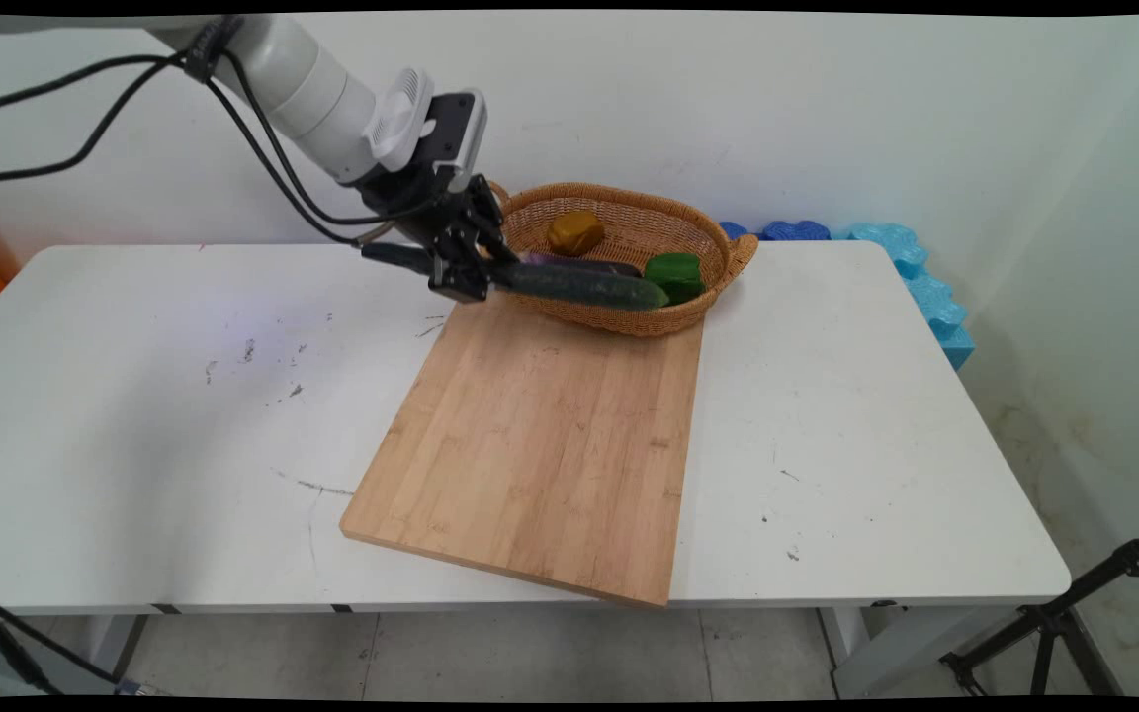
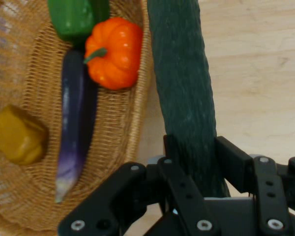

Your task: Place the picked object on the cutting board

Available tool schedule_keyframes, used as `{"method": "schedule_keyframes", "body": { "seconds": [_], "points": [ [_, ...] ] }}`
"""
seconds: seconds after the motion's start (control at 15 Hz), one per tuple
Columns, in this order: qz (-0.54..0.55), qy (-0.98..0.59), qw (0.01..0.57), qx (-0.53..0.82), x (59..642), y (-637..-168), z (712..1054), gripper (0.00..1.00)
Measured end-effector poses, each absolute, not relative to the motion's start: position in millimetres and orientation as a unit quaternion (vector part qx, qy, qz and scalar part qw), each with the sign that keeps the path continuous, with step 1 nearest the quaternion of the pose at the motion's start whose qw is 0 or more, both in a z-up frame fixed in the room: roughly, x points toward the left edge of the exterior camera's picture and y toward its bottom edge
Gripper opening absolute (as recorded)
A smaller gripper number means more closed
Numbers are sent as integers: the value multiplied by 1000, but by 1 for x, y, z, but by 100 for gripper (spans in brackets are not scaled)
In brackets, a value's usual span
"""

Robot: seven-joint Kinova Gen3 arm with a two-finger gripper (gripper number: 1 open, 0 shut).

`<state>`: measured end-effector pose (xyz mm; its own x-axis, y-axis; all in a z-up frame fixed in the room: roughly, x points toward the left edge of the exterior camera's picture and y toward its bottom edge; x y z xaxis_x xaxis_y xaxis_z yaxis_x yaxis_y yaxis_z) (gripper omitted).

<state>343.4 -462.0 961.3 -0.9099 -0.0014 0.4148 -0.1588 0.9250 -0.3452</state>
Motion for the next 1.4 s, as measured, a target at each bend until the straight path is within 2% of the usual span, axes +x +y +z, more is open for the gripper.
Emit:
{"method": "schedule_keyframes", "body": {
  "seconds": [0.73, 1.33, 1.4],
  "points": [
    [131, -965, 223, 32, 337, -492, 886, 0],
    [114, -967, 229, 12, 334, -517, 846, 0],
    [112, -967, 230, 8, 334, -519, 842, 100]
  ]
}}
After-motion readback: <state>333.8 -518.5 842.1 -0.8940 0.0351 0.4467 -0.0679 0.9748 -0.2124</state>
